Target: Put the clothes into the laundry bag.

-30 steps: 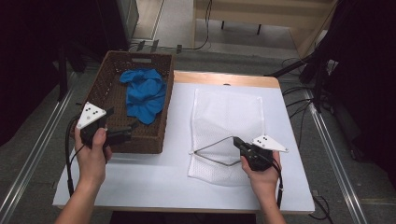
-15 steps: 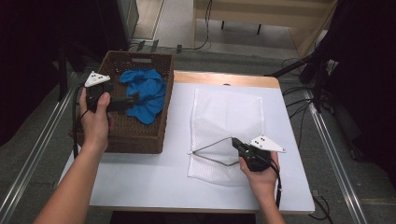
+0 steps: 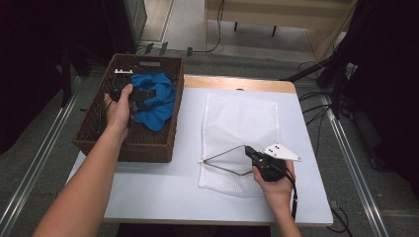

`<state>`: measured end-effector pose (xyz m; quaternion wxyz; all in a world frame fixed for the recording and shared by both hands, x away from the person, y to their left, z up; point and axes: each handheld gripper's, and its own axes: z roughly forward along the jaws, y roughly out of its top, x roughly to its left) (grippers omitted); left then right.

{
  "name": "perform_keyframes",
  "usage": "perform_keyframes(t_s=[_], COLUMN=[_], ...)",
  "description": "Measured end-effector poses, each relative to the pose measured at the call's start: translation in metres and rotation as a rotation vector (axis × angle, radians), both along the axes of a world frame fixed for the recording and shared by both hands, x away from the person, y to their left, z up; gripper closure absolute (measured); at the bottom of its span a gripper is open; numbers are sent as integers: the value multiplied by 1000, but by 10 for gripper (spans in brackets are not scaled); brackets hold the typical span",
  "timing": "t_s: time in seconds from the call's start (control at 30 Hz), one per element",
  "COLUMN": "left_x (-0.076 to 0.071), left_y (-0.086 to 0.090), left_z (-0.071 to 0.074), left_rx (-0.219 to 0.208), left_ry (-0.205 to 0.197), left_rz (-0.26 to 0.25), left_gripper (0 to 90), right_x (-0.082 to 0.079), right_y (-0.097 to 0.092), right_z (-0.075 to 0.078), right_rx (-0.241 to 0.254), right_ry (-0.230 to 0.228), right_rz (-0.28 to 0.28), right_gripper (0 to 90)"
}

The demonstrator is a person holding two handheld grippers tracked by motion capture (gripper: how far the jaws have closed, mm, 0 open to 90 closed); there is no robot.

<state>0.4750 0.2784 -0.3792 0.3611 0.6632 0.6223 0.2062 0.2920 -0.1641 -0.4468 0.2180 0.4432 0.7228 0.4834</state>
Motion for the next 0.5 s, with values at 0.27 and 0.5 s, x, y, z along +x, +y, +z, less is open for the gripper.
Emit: perform_keyframes(t_s=[0.27,0.5], left_x=[24,25], left_y=[11,-4], left_z=[-36,-54], left_rx=[11,91], left_ry=[149,253], left_rz=[146,18], left_gripper=[147,234], right_x=[0,1], right_y=[0,1], right_z=[-1,-3], right_rx=[-8,-12], right_ry=[-2,3], right_rz=[2,10], right_gripper=[900,900])
